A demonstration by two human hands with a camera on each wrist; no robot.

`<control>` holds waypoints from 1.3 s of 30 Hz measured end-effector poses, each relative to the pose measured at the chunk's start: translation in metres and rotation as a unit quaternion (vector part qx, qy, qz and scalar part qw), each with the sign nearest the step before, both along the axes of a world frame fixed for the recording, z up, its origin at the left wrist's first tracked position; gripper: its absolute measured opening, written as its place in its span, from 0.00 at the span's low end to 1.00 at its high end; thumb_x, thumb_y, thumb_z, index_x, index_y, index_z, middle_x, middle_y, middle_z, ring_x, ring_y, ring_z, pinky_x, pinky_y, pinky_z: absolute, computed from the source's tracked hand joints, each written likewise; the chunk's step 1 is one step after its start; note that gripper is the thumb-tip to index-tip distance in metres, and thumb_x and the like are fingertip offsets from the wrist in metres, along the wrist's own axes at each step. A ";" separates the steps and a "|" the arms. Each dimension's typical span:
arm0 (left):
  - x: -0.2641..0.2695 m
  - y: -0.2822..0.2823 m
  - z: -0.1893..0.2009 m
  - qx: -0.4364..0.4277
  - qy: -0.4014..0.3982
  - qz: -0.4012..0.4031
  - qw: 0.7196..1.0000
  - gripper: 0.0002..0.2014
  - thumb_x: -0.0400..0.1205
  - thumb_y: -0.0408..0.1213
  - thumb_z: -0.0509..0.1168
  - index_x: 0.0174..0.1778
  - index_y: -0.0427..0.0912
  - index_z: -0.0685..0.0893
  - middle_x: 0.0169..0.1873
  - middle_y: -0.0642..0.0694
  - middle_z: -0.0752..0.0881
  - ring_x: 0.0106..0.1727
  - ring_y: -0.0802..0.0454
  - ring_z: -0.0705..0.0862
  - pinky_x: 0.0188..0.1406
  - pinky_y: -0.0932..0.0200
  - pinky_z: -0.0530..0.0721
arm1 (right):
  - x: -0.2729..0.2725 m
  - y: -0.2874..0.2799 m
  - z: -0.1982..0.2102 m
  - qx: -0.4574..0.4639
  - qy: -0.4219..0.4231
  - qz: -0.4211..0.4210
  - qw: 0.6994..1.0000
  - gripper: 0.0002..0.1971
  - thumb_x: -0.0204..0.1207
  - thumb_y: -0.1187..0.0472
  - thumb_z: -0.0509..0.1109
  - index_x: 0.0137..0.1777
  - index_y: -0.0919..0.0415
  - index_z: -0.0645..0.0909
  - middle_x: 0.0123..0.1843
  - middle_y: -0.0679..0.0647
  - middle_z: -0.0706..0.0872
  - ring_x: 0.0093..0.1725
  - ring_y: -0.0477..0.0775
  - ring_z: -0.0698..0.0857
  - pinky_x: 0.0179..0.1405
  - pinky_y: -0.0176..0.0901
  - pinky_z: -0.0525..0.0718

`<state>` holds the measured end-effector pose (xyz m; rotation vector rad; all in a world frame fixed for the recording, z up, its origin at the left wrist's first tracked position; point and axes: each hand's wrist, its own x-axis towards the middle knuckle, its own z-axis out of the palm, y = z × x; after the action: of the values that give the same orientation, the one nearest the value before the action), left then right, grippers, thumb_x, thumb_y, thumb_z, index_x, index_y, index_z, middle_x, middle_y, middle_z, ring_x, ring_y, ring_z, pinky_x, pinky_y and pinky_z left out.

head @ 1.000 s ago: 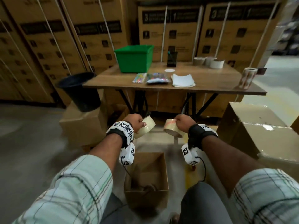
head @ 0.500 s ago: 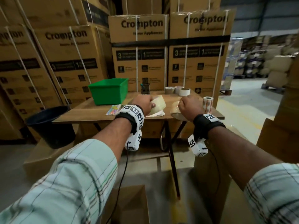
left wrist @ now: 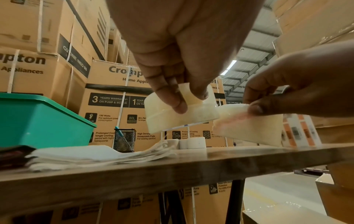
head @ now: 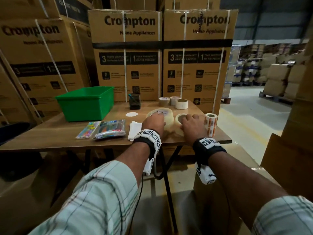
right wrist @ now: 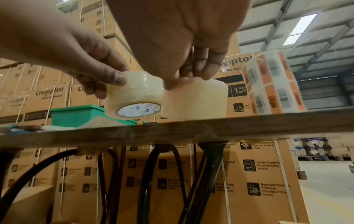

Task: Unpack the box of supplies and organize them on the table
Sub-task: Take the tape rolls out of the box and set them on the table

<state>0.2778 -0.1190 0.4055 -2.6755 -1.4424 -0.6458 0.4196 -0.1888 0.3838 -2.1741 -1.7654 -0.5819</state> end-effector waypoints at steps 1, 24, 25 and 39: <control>0.004 0.005 -0.003 -0.003 0.000 -0.003 1.000 0.17 0.85 0.38 0.60 0.70 0.41 0.76 0.68 0.40 0.79 0.69 0.39 0.78 0.64 0.45 0.79 | 0.002 0.005 -0.004 0.000 -0.008 -0.009 1.000 0.14 0.79 0.56 0.65 0.64 0.57 0.75 0.63 0.58 0.79 0.64 0.62 0.74 0.53 0.56 0.84; 0.025 0.040 -0.036 -0.068 0.035 -0.005 0.997 0.27 0.81 0.27 0.55 0.79 0.43 0.65 0.78 0.42 0.68 0.75 0.40 0.73 0.72 0.46 0.75 | 0.015 0.044 -0.015 0.007 0.123 -0.041 0.992 0.16 0.78 0.68 0.65 0.64 0.62 0.80 0.65 0.60 0.78 0.64 0.60 0.79 0.59 0.54 0.85; 0.024 0.038 -0.036 -0.074 0.036 -0.006 0.997 0.28 0.81 0.27 0.56 0.79 0.44 0.63 0.79 0.43 0.66 0.75 0.40 0.73 0.71 0.45 0.76 | 0.015 0.042 -0.014 0.001 0.123 -0.038 0.992 0.17 0.78 0.67 0.65 0.66 0.61 0.79 0.66 0.60 0.78 0.65 0.60 0.79 0.61 0.54 0.83; -0.008 -0.004 -0.016 -0.029 0.015 -0.024 0.999 0.24 0.82 0.34 0.59 0.76 0.46 0.69 0.74 0.44 0.74 0.72 0.40 0.75 0.69 0.44 0.76 | -0.023 -0.003 -0.012 0.022 0.095 0.025 0.995 0.26 0.73 0.68 0.67 0.72 0.58 0.71 0.75 0.57 0.74 0.73 0.59 0.72 0.69 0.54 0.77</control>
<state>0.2695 -0.1233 0.3891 -2.7588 -1.4151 -0.5717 0.3966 -0.1918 0.3718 -2.0733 -1.6863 -0.3828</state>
